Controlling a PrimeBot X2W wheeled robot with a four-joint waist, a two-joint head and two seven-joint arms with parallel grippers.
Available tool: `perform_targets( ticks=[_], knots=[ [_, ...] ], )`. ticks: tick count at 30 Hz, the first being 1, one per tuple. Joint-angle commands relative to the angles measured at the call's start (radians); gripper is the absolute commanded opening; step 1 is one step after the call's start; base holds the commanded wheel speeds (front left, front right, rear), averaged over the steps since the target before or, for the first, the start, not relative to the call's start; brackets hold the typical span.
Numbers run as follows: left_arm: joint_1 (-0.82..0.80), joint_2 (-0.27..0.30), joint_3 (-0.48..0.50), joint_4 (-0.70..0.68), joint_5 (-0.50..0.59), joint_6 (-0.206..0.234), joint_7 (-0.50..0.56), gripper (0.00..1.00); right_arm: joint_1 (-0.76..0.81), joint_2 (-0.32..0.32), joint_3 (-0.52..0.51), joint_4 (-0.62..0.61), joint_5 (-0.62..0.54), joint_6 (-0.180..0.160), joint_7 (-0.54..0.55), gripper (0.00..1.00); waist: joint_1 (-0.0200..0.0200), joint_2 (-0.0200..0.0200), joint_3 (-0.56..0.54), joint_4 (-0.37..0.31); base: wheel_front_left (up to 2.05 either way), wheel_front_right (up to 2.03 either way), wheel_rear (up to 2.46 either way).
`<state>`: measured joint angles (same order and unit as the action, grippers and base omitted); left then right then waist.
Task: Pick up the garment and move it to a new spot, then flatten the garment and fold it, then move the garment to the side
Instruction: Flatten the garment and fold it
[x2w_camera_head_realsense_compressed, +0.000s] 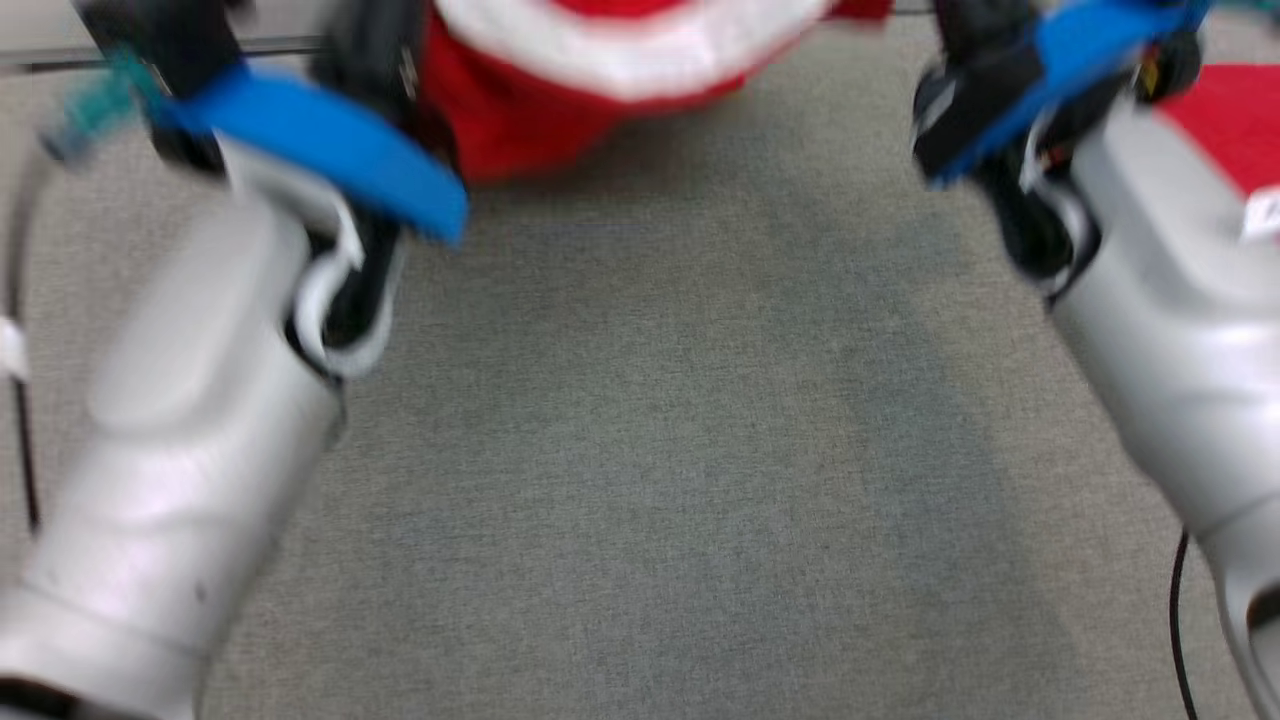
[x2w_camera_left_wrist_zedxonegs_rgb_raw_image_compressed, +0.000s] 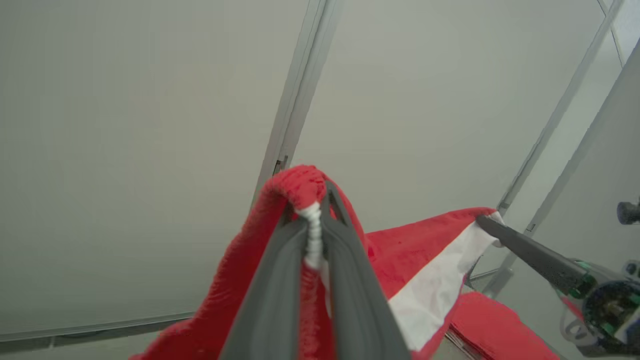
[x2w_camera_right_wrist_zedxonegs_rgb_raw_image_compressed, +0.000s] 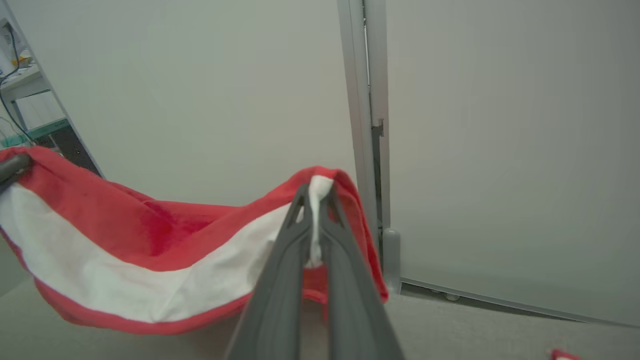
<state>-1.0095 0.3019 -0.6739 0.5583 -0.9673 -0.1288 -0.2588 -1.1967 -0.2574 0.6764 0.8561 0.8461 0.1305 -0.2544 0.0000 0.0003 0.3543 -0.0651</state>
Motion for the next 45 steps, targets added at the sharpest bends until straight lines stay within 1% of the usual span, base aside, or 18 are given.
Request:
perform_targets(
  ticks=[1, 3, 6, 8, 9, 12, 15, 16, 19, 21, 23, 27, 30, 34, 37, 39, 41, 45],
  knots=[
    [0.053, 0.006, 0.01, -0.026, 0.012, -0.002, -0.007, 0.0, 0.06, -0.02, 0.028, -0.023, 0.014, 0.0, -0.005, 0.0, 0.0, -0.0003, -0.011, 0.002, 0.0, 0.0, 0.0],
    [0.161, -0.006, 0.056, -0.078, 0.033, -0.002, -0.007, 0.0, 0.147, -0.053, 0.066, -0.065, 0.036, 0.0, -0.009, 0.0, 0.0, -0.0003, -0.026, 0.009, 0.0, 0.0, 0.0],
    [0.348, -0.024, 0.092, -0.149, 0.085, -0.002, -0.007, 0.0, 0.276, -0.1, 0.119, -0.131, 0.059, 0.0, -0.011, 0.0, 0.0, -0.0003, -0.056, 0.015, 0.0, 0.0, 0.0],
    [0.455, -0.03, 0.115, -0.19, 0.114, -0.002, -0.007, 0.0, 0.364, -0.128, 0.127, -0.179, 0.076, 0.0, -0.012, 0.0, 0.0, -0.0003, -0.08, 0.019, 0.0, 0.0, 0.0],
    [0.455, -0.03, 0.115, -0.19, 0.114, -0.002, -0.007, 0.0, 0.364, -0.128, 0.127, -0.179, 0.076, 0.0, -0.012, 0.0, 0.0, -0.0003, -0.08, 0.019, 0.0, 0.0, 0.0],
    [0.619, -0.041, 0.127, -0.238, 0.15, -0.002, -0.007, 0.0, 0.501, -0.167, 0.12, -0.243, 0.088, 0.0, -0.011, 0.0, 0.0, -0.0003, -0.117, 0.026, 0.0, 0.0, 0.0],
    [0.753, -0.032, 0.132, -0.282, 0.144, -0.002, -0.007, 0.0, 0.633, -0.195, 0.095, -0.306, 0.098, 0.0, -0.011, 0.0, 0.0, -0.0003, -0.151, 0.031, 0.0, 0.0, 0.0],
    [0.795, -0.022, 0.13, -0.29, 0.15, -0.002, -0.007, 0.0, 0.676, -0.2, 0.09, -0.325, 0.099, 0.0, -0.011, 0.0, 0.0, -0.0003, -0.162, 0.032, 0.0, 0.0, 0.0],
    [0.905, -0.033, 0.157, -0.328, 0.13, -0.002, -0.007, 0.0, 0.801, -0.218, 0.062, -0.379, 0.106, 0.0, -0.011, 0.0, 0.0, -0.0003, -0.191, 0.036, 0.0, 0.0, 0.0],
    [0.969, -0.022, 0.175, -0.343, 0.139, -0.002, -0.007, 0.0, 0.882, -0.222, 0.038, -0.411, 0.108, 0.0, -0.012, 0.0, 0.0, -0.0003, -0.209, 0.041, 0.0, 0.0, 0.0],
    [1.021, -0.013, 0.168, -0.354, 0.145, -0.002, -0.007, 0.0, 0.963, -0.221, 0.013, -0.442, 0.112, 0.0, -0.012, 0.0, 0.0, -0.0003, -0.227, 0.048, 0.0, 0.0, 0.0],
    [1.081, 0.019, 0.166, -0.381, 0.149, -0.001, -0.004, 0.0, 1.107, -0.208, -0.036, -0.514, 0.098, 0.0, 0.014, 0.0, 0.0, -0.0003, -0.256, 0.058, 0.0, 0.0, 0.0],
    [1.105, 0.039, 0.163, -0.406, 0.143, 0.003, 0.013, 0.0, 1.186, -0.197, -0.093, -0.57, 0.081, 0.0, 0.046, 0.0, 0.0, -0.0003, -0.265, 0.058, 0.0, 0.0, 0.0],
    [1.11, 0.047, 0.162, -0.428, 0.143, 0.007, 0.017, 0.0, 1.226, -0.179, -0.198, -0.629, 0.039, 0.0, 0.095, 0.0, 0.0, -0.0003, -0.268, 0.053, 0.0, 0.0, 0.0],
    [1.087, 0.034, 0.16, -0.437, 0.144, 0.006, 0.012, 0.0, 1.207, -0.153, -0.269, -0.661, 0.014, 0.0, 0.135, 0.0, 0.0, -0.0003, -0.266, 0.056, 0.0, 0.0, 0.0],
    [1.064, 0.027, 0.156, -0.438, 0.151, 0.004, 0.009, 0.0, 1.169, -0.138, -0.318, -0.671, 0.002, 0.0, 0.163, 0.0, 0.0, -0.0003, -0.258, 0.064, 0.0, 0.0, 0.0],
    [1.038, 0.019, 0.153, -0.435, 0.158, 0.002, 0.009, 0.0, 1.123, -0.109, -0.358, -0.663, 0.002, 0.0, 0.187, 0.0, 0.0, -0.0003, -0.241, 0.073, 0.0, 0.0, 0.0],
    [0.959, -0.003, 0.155, -0.413, 0.151, -0.001, 0.003, 0.0, 0.979, -0.076, -0.395, -0.619, -0.034, 0.0, 0.223, 0.0, 0.0, -0.0003, -0.195, 0.108, 0.0, 0.0, 0.0]
  ],
)
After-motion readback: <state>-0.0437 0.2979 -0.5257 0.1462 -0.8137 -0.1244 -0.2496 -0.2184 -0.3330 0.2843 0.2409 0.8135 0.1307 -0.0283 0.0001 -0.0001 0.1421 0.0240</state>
